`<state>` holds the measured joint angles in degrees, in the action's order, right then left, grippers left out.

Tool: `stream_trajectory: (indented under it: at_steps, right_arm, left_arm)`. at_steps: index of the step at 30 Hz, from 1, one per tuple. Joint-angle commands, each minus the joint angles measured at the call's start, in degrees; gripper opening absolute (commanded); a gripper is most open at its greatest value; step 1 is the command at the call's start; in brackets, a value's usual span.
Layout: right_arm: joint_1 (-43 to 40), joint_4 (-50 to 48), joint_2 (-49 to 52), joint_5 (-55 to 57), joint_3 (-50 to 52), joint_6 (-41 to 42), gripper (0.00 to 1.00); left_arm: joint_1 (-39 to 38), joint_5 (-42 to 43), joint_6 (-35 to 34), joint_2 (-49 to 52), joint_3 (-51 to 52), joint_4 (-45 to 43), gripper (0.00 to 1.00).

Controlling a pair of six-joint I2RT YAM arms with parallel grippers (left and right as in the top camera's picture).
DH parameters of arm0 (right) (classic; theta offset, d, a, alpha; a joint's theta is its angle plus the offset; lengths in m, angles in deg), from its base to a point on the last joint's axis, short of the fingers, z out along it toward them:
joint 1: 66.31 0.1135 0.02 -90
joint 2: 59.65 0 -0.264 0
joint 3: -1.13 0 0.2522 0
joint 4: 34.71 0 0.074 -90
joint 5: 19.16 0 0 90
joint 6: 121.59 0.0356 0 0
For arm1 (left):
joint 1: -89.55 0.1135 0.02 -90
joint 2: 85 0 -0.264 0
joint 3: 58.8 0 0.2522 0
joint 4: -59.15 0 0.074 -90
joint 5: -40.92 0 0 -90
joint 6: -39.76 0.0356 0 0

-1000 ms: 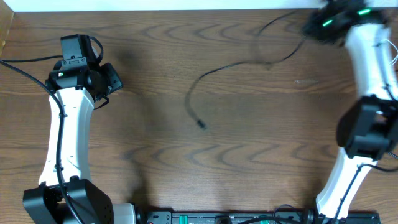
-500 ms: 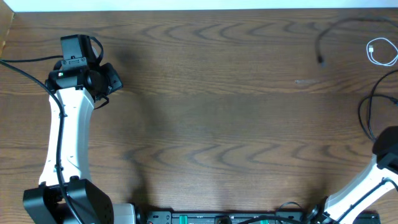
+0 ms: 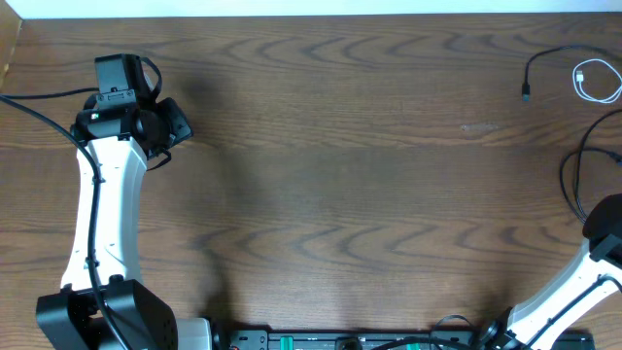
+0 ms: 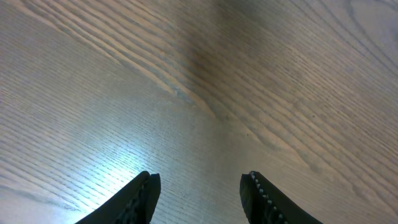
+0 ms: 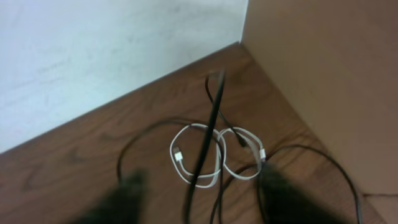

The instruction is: Untangle cables

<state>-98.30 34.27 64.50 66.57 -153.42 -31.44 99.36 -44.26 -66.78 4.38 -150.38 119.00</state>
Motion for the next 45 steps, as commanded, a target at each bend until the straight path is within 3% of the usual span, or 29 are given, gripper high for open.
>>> stream_trajectory:
  at_steps: [1, 6, 17, 22, 25, 26, 28, 45]
  right_arm:
    - [1.0, 2.2, 0.8, -1.0, 0.4, -1.0, 0.99]
    - [4.7, 10.4, -2.0, -3.3, 0.3, -1.1, 0.99]
    - [17.7, 24.2, -7.8, -6.8, 0.3, -2.6, 0.99]
    - [24.2, 29.1, -8.1, -6.9, 0.3, -3.7, 0.99]
    - [27.3, 29.7, -8.6, -6.8, 0.3, -4.2, 0.99]
    - [28.3, 30.0, -8.8, -6.9, 0.3, -5.0, 0.99]
    - [30.7, 30.7, -9.1, -6.9, 0.3, -5.2, 0.99]
    - [33.2, 32.4, -12.2, -13.3, 0.2, -3.1, 0.99]
  left_arm:
    - [0.1, 2.3, 1.0, 0.4, 0.0, 0.3, 0.47]
    - [-0.3, 7.6, 10.7, -3.9, -0.1, -0.6, 0.47]
    - [-0.3, 8.3, 10.7, -15.6, -0.1, -1.7, 0.48]
    - [-0.3, 8.2, 10.7, -15.4, -0.1, 1.7, 0.64]
    - [-0.3, 8.2, 10.7, -15.2, 0.0, 4.0, 0.65]
    - [-0.3, 8.2, 10.7, -15.2, 0.0, 4.5, 0.83]
    - [-0.3, 8.2, 10.7, -15.2, 0.0, 4.9, 0.98]
    - [-0.3, 8.2, 10.7, -15.2, 0.0, 4.9, 0.98]
